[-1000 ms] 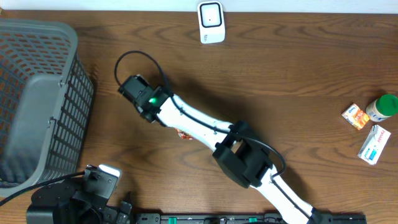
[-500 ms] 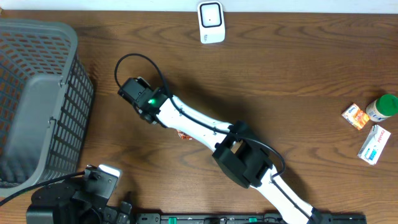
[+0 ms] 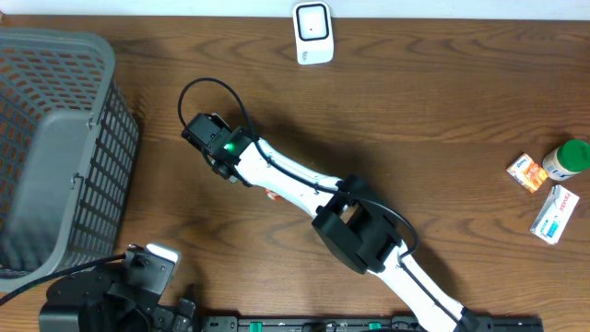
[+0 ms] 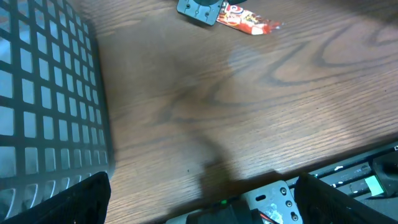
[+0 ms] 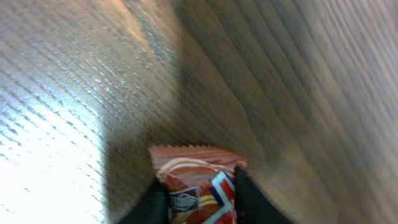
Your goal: Scan the item barcode
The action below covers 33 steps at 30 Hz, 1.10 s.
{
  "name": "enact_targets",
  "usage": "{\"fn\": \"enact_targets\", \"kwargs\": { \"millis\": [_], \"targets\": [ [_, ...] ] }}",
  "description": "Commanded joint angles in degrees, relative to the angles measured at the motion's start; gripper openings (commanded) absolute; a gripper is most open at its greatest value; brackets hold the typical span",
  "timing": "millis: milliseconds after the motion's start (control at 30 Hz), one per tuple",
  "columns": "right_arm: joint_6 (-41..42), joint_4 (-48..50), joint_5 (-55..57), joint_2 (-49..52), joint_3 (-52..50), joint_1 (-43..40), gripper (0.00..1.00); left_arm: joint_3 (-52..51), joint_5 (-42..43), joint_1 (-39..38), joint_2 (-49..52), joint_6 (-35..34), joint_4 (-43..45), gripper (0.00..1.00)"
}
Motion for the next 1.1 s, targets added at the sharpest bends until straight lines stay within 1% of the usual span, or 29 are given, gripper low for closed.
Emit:
{"fn": "enact_targets", "kwargs": {
  "millis": [0,67,100,200,267,333,400,433,467,500,533,633,800,967,1000,1033,1067],
  "targets": [
    [0.5,-0.6,-0.4,1.6,0.9,-0.1,0.09,0.4,-0.2,-0.2,-0.2,0.3,-0.1,0.95],
    [0.5,-3.3,-1.1,1.6,2.8,-0.1,0.02,0.4,-0.2,-0.2,-0.2,0.3,-0.1,0.95],
    [0.5,-5.5,-3.0,1.6,4.5,-0.1,0.01,0.4,-0.2,-0.2,-0.2,0.3,-0.2,0.95],
    [-0.3,-14.3,-16.0,1.6,11.9,-1.0,0.01,0.4,-0.2,-0.2,-0.2,0.3,-0.1,0.95],
    [-3.6,-19.1,-28.7,1.6,16.7,-2.3,0.01,0.4,-0.2,-0.2,-0.2,0.3,-0.1,0.95],
    [-6.6,-21.9,-43.3,1.6,19.6,-4.3,0.01,0.4,-0.2,-0.2,-0.2,0.3,-0.1,0.95],
    [-10.3,-23.4,-64.2,1.6,20.0,-7.6,0.01,0.4,-0.2,-0.2,-0.2,0.3,-0.1,0.95],
    [-11.7,-24.2,-70.8,1.8,19.9,-9.1,0.05,0.4,-0.2,-0.2,-0.2,0.3,-0.1,0.95],
    [-13.1,-25.2,-76.5,2.2,19.3,-11.1,0.40,0.4,-0.2,-0.2,-0.2,0.3,-0.1,0.95],
    [-13.3,-25.8,-76.8,2.4,18.8,-12.4,0.92,0.4,-0.2,-0.2,-0.2,0.3,-0.1,0.95],
    [-13.0,-26.3,-75.1,2.9,18.3,-13.8,0.99,0.4,-0.2,-0.2,-0.2,0.3,-0.1,0.95],
    [-9.7,-27.3,-71.1,3.7,16.6,-17.6,0.99,0.4,-0.2,-0.2,-0.2,0.3,-0.1,0.95],
    [-8.0,-27.3,-65.8,3.6,16.3,-21.8,0.99,0.4,-0.2,-0.2,-0.2,0.3,-0.1,0.95],
    [-8.2,-28.4,-65.5,3.3,16.3,-22.4,0.99,0.4,-0.2,-0.2,-0.2,0.3,-0.1,0.95],
    [-8.3,-29.1,-65.5,3.3,16.3,-22.1,0.98,0.4,-0.2,-0.2,-0.2,0.3,-0.2,0.95],
    [-8.9,-29.9,-65.5,3.3,16.3,-21.7,0.87,0.4,-0.2,-0.2,-0.2,0.3,-0.1,0.95],
    [-9.4,-30.6,-65.5,3.3,16.3,-21.1,0.66,0.4,-0.2,-0.2,-0.2,0.3,-0.1,0.95]
  ]
}}
